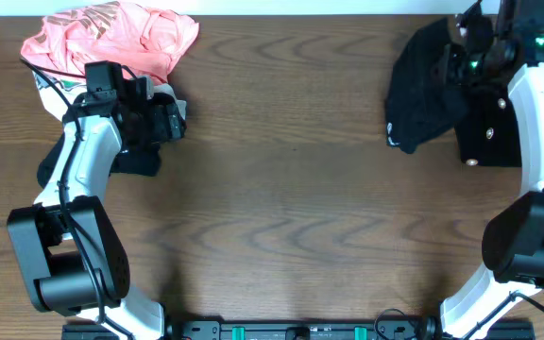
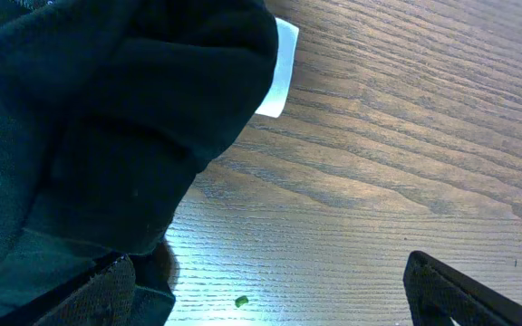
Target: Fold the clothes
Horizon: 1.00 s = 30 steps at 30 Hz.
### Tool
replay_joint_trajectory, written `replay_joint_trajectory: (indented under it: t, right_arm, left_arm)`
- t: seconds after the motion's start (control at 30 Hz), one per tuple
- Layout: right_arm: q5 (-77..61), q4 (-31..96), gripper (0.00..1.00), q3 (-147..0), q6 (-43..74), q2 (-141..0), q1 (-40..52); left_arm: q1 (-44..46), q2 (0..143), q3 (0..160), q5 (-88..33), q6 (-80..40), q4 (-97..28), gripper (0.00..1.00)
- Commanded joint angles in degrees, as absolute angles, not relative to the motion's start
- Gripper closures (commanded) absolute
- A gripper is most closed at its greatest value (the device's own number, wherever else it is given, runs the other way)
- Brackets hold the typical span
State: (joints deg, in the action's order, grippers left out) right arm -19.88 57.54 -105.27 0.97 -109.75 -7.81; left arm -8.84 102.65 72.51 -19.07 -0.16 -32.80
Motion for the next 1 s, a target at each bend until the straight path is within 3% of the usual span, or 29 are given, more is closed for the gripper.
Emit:
replay_joint_trajectory:
  t: [0.0, 0.47, 0.97]
  right_arm:
    - [-19.0, 58.7, 0.99, -109.6, -1.3, -107.7, -8.7]
    - [-16.7, 61.9, 0.99, -114.5, -9.6, -107.9, -18.3]
    - [-26.8, 62.0, 0.99, -114.4, -24.5, -111.4, -25.1]
  left_arm:
    - [-8.9, 102.9, 72.4, -18.5, 0.2, -32.9, 0.05]
    - [-8.9, 102.9, 72.4, -18.5, 0.2, -33.0, 0.05]
    - [-8.9, 102.9, 72.4, -18.6, 0.2, -33.2, 0.05]
